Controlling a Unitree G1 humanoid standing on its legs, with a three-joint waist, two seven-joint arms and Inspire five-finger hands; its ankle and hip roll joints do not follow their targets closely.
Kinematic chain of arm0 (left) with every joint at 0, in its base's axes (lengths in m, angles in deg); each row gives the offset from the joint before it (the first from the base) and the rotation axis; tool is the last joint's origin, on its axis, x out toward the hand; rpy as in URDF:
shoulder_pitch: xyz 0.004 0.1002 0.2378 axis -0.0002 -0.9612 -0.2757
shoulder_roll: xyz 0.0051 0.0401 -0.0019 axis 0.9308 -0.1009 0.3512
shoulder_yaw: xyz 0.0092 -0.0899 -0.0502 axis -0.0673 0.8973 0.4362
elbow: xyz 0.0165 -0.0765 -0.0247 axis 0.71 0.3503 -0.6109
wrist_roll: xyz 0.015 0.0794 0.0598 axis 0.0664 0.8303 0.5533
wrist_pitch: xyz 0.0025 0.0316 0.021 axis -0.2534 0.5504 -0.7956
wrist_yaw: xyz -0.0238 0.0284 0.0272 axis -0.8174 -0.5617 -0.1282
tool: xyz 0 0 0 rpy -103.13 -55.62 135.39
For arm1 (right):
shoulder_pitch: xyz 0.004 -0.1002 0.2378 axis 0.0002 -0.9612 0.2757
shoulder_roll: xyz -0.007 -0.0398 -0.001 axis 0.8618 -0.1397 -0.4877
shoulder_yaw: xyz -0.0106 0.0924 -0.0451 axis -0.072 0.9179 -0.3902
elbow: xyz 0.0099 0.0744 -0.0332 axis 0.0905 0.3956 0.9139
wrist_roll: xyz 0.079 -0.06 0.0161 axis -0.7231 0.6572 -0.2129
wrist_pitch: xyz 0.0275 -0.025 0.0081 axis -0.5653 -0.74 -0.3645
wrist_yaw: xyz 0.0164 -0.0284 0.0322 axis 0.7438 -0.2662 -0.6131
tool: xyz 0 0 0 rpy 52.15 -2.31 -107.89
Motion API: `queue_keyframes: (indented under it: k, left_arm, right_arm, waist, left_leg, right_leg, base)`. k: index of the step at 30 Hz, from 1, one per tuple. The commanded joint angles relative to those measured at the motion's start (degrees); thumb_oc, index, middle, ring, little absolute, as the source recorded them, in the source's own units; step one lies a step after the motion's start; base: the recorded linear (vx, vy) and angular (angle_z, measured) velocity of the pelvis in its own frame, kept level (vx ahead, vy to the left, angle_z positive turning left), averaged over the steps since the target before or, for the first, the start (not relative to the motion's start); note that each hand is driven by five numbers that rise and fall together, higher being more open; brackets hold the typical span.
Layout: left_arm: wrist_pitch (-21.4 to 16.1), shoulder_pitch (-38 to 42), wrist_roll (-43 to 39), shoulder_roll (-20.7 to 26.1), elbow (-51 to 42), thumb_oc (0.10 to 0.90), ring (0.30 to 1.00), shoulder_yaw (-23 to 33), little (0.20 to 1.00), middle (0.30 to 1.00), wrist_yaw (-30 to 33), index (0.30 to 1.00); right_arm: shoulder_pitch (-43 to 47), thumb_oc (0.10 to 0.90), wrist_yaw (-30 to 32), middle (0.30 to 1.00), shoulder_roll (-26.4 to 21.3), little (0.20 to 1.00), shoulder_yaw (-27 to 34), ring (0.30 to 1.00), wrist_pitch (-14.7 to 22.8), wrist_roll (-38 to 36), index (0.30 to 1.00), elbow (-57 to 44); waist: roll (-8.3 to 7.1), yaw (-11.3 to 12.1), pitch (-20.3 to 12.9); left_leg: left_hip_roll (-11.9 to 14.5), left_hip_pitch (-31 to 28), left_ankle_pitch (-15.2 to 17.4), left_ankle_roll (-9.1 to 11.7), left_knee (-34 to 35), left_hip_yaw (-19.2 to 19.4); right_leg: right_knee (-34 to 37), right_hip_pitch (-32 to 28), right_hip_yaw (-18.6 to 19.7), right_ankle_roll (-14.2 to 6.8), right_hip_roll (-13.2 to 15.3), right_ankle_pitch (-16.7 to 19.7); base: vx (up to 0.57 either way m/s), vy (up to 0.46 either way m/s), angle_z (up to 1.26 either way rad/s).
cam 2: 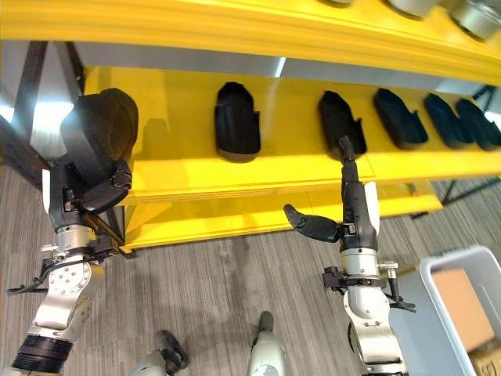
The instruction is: Move parts from the plastic box to the shelf.
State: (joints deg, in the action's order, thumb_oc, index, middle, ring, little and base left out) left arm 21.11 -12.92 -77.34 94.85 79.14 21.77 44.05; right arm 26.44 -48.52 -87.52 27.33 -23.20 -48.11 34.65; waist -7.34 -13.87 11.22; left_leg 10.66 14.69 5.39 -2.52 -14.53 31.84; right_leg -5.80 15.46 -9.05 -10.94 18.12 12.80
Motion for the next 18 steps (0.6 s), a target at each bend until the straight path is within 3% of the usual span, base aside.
queue_keyframes:
  k: [1, 3, 13, 17, 18]
  left_arm:
    - [-7.7, 8.2, 8.7, 2.9, -7.6, 0.400, 0.300, 0.7, 0.300, 0.300, 0.6, 0.300]
    - [-6.9, 8.7, 12.0, 4.0, -6.5, 0.400, 0.300, 0.2, 0.300, 0.300, 0.7, 0.300]
    - [-3.8, 11.3, 25.1, 10.7, -1.4, 0.400, 0.300, 2.0, 0.300, 0.300, 3.8, 0.300]
    - [-1.4, 14.6, 35.3, 18.0, 2.1, 0.400, 0.300, 3.2, 0.300, 0.300, 5.2, 0.300]
    - [-1.4, 14.6, 35.4, 18.0, 2.2, 0.400, 0.300, 3.2, 0.300, 0.300, 5.2, 0.300]
  right_arm:
    - [3.1, 0.900, 0.9, 1.000, -6.4, 1.000, 4.2, 1.000, 5.4, -2.1, 1.000, -3.4]
    - [2.1, 0.900, 0.3, 1.000, -6.6, 1.000, 4.6, 1.000, 5.8, -2.6, 1.000, -3.3]
    - [0.0, 0.900, -2.5, 1.000, -7.7, 1.000, 5.6, 1.000, 6.8, -5.1, 1.000, -3.0]
    - [-1.7, 0.900, -3.9, 1.000, -8.2, 1.000, 6.7, 1.000, 7.2, -6.1, 1.000, -3.0]
    - [-1.7, 0.900, -4.0, 1.000, -8.2, 1.000, 6.7, 1.000, 7.2, -6.1, 1.000, -3.0]
  waist:
    - [3.07, 0.0, -3.5]
    - [3.30, -0.4, -4.0]
    - [5.43, -0.4, -7.2]
    - [6.75, -0.4, -8.4]
    - [6.73, -0.4, -8.4]
  left_leg:
    - [7.2, -7.2, -1.0, 6.9, 1.6, -3.5]
    - [7.5, -7.7, -2.0, 7.5, 2.2, -4.1]
    - [10.1, -10.2, -5.2, 10.4, 4.5, -4.3]
    - [10.1, -11.7, -6.5, 11.4, 6.3, -4.3]
    - [10.1, -11.8, -6.5, 11.4, 6.4, -4.3]
  right_leg:
    - [1.2, -6.7, 1.6, -2.4, 1.3, -1.3]
    - [2.3, -8.0, 3.6, -1.5, -0.1, -4.2]
    - [3.5, -12.4, 0.1, -0.7, -2.0, -8.1]
    - [4.6, -14.4, -1.0, -0.7, -2.3, -8.8]
    - [4.7, -14.5, -1.0, -0.7, -2.3, -8.8]
  base:
    - [0.05, -0.024, 0.08]
    - [0.05, -0.101, 0.12]
    - [0.05, -0.101, 0.05]
    - [0.05, -0.053, 0.02]
    - [0.03, -0.039, 0.06]
